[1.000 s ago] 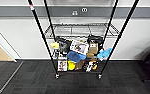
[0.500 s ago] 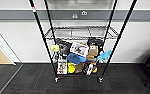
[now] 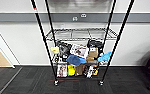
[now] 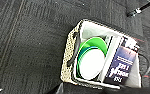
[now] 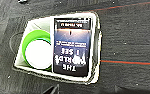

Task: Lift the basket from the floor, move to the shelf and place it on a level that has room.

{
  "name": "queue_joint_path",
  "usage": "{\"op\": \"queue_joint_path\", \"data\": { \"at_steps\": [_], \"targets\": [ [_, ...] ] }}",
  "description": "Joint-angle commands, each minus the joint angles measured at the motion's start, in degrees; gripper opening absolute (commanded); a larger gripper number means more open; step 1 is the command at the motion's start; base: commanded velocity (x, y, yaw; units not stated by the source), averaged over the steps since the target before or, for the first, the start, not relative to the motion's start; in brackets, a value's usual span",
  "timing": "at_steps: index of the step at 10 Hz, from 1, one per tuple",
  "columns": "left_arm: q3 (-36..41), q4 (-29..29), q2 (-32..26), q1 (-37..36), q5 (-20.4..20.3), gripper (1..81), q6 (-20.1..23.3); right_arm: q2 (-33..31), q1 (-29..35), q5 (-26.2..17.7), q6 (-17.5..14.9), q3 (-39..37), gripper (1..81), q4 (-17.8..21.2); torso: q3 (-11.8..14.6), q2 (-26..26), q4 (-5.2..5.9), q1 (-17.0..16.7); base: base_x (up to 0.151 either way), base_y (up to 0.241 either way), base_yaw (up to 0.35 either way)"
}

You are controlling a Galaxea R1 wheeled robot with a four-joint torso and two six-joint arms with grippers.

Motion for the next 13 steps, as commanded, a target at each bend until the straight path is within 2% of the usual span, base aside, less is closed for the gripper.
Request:
{"op": "queue_joint_path", "data": {
  "at_steps": [1,4,6,7,9,13],
  "targets": [
    [0.36,-0.31,-0.95,-4.07,2.30,81.1,-0.14,-0.70,4.29,-2.08,0.18,0.12,81.1,-0.41,-1.17,-5.55,0.00,3.60,0.000,0.000,0.000],
    [0.36,-0.66,-1.39,-5.46,2.74,81.1,-0.31,-0.70,4.64,-1.99,0.26,-0.31,81.1,-0.14,-6.45,-11.32,0.00,7.16,0.000,0.000,0.000],
    [0.37,-1.28,-1.39,-7.22,4.76,81.1,-0.32,-0.62,5.61,-2.08,0.35,-0.49,81.1,0.20,-9.35,-15.04,0.00,9.50,0.000,0.000,0.000],
    [0.37,-1.19,-1.13,-7.93,4.86,81.1,-0.31,-0.53,6.05,-2.08,0.70,-0.50,81.1,0.21,-6.03,-16.87,0.00,10.68,0.000,0.000,0.000],
    [0.36,-1.10,-0.60,-9.33,6.09,81.1,-0.40,-0.62,7.45,-2.69,0.70,-0.75,81.1,0.29,-7.13,-19.65,0.00,12.50,0.000,0.000,0.000],
    [-0.69,-0.75,0.90,-11.00,6.96,81.1,-0.49,-0.44,9.91,-3.21,0.79,-0.75,81.1,0.38,-7.59,-27.46,0.00,17.37,0.000,0.000,0.000]
  ]
}}
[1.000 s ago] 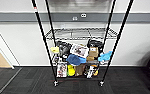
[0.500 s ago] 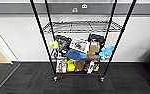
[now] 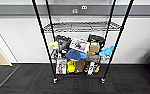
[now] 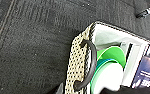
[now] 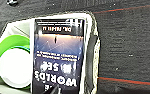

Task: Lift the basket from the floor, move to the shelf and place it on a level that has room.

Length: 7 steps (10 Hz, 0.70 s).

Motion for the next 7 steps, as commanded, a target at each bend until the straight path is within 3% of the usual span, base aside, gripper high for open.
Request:
{"op": "queue_joint_path", "data": {
  "at_steps": [1,6,7],
  "targets": [
    [-1.13,0.26,1.11,-6.26,3.46,81.1,0.09,-0.81,6.23,-2.13,0.16,-0.02,81.1,0.32,0.00,-5.49,0.00,3.54,0.000,0.000,0.000],
    [-1.84,0.61,4.45,-7.40,4.26,81.1,0.17,-0.54,7.20,-2.57,0.24,-0.02,81.1,0.32,0.00,-15.37,0.00,9.68,0.000,0.000,0.000],
    [-1.92,0.52,4.45,-7.40,4.52,81.1,0.17,-0.37,7.20,-2.57,0.24,-0.02,81.1,0.41,-4.92,-17.34,0.00,10.93,0.000,0.000,0.000]
  ]
}}
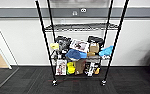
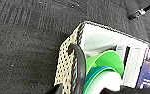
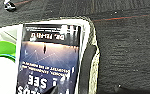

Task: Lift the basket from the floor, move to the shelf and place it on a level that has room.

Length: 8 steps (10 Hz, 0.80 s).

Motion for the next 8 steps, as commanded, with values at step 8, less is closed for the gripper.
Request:
{"op": "queue_joint_path", "data": {
  "at_steps": [8],
  "targets": [
    [0.70,-0.36,-1.72,-6.98,1.56,81.1,0.19,1.43,8.79,-1.52,6.18,0.01,81.1,1.73,-5.49,-6.27,0.00,4.05,0.000,0.000,0.000]
  ]
}}
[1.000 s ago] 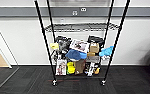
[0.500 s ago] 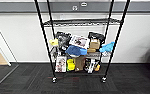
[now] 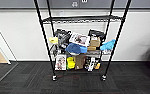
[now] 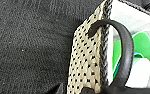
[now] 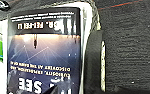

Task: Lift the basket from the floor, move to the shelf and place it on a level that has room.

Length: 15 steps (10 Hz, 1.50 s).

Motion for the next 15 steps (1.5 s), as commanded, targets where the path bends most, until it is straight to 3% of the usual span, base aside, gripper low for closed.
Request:
{"op": "queue_joint_path", "data": {
  "at_steps": [1,9,10,11,15],
  "targets": [
    [0.79,-0.22,-0.31,-7.08,1.61,81.1,0.11,-0.34,6.59,-1.35,4.47,0.46,81.1,0.80,0.00,0.00,0.00,0.00,0.000,0.000,0.000],
    [5.71,-0.48,-0.84,-8.22,1.61,81.1,-0.06,-0.43,6.50,-1.43,6.42,1.78,81.1,0.89,-0.02,0.00,0.00,0.00,0.000,0.000,0.000],
    [5.71,-0.48,-0.75,-8.22,1.52,1.0,-0.07,-0.34,6.42,-1.43,6.42,1.78,81.1,0.89,-0.02,0.00,0.00,0.00,0.000,0.000,0.000],
    [5.71,-0.48,-0.58,-8.14,1.52,1.0,-0.07,-0.34,6.33,-1.43,6.42,1.78,1.0,0.89,-0.02,0.00,0.00,0.00,0.000,0.000,0.000],
    [6.32,-0.48,-1.01,-8.14,2.13,1.0,-0.60,-1.04,6.24,-1.52,6.42,3.09,1.0,0.80,-0.05,0.00,0.00,0.00,0.000,0.000,0.000]
  ]
}}
